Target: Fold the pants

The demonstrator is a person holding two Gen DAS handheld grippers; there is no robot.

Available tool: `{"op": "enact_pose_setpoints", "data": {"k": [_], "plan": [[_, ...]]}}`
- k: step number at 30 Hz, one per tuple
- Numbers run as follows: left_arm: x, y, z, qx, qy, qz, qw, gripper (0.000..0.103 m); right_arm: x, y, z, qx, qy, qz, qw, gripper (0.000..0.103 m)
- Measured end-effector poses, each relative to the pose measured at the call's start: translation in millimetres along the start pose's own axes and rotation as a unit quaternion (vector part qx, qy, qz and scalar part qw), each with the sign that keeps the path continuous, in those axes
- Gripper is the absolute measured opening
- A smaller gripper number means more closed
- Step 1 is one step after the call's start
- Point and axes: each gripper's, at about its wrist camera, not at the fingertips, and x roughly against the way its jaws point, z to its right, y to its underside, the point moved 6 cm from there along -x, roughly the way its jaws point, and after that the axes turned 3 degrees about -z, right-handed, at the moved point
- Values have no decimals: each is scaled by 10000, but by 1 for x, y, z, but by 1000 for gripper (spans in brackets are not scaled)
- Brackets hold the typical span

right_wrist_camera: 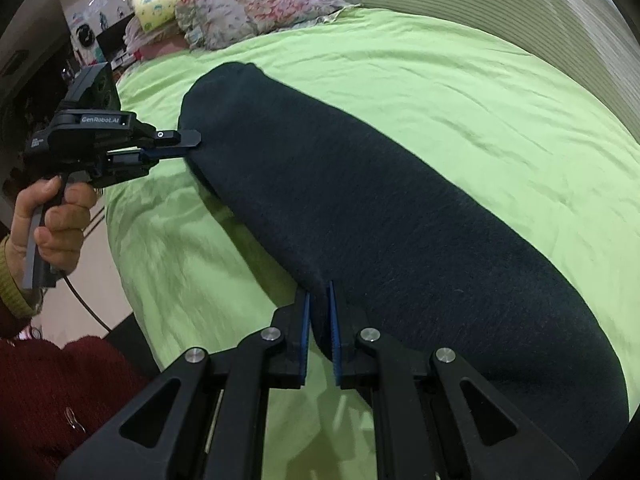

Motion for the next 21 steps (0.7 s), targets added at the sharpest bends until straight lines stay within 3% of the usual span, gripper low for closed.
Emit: {"op": "enact_pose_setpoints", "data": {"k": [5,8,10,11,14,18,21], "plan": [[1,3,-11,85,-8,-71,9999,4,-3,-2,3,-54,-19,-52,10000,10],[11,-1,-9,-17,-120,3,9999,16,1,-5,2,-152,-97,-60,9998,19],[20,-8,-7,-39,-233,130,9996,31,5,-8,0,-225,-251,-25,9994,52],[27,-14,-7,-34,-295,218,9993,44,9,-10,-2,-274,-326,38,9991,57],[45,-32,-14,161,-613,475,9969,68,22,-25,-6,-370,-656,317,9967,58],[55,-50,-37,737,-985,599,9906,73,29,-54,10,-804,-951,637,9902,58],[49,-64,-45,1108,-934,519,9881,74,23,-80,30,-1212,-1004,782,9844,58]]}}
